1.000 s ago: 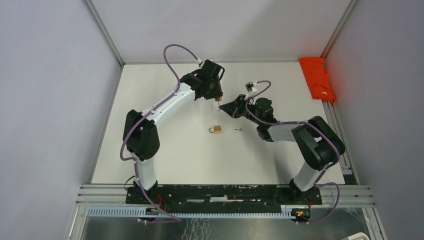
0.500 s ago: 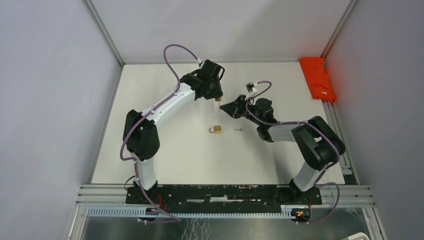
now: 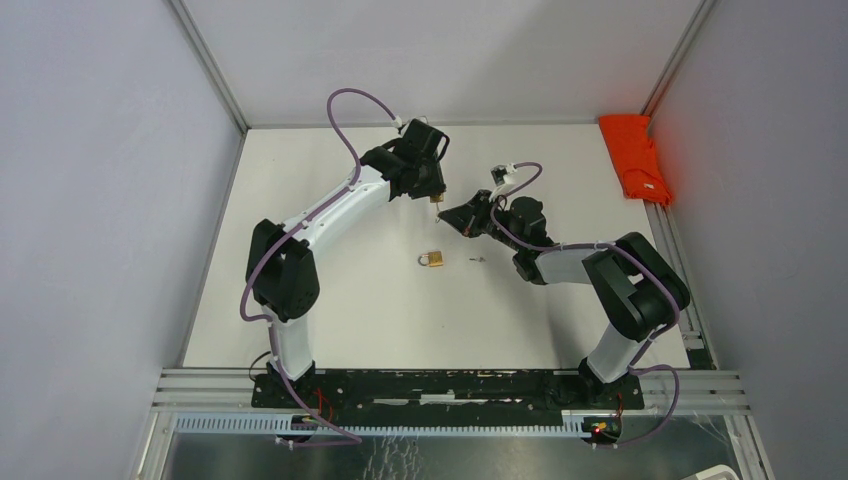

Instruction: Unlock with the key

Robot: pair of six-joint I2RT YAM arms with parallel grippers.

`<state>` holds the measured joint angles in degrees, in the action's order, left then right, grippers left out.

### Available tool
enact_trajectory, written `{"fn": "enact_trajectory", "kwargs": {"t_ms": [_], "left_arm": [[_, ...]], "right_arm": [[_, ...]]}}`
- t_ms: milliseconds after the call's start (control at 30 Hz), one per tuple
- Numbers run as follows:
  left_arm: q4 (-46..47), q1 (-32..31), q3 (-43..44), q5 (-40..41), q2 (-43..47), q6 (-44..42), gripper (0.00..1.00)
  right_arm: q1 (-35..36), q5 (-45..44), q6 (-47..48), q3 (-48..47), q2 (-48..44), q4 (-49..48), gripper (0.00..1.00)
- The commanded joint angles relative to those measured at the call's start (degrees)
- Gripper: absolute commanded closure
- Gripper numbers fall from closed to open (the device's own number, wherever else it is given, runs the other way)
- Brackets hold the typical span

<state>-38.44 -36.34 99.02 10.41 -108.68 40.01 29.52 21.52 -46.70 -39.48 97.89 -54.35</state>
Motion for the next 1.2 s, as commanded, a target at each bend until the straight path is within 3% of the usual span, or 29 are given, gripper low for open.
{"fn": "enact_trajectory", "kwargs": {"t_ms": [0, 1167], "left_arm": [[2.49, -0.09, 0.32, 1.18, 3.55, 1.56, 0.98], [3.17, -0.07, 0.10, 1.50, 3.02, 1.21, 0.98]], "right_arm": [[0.25, -0.75, 0.20, 0.02, -0.79, -1.91, 1.00], [0.46, 0.01, 0.47, 0.11, -2.81, -1.44, 1.00]]}}
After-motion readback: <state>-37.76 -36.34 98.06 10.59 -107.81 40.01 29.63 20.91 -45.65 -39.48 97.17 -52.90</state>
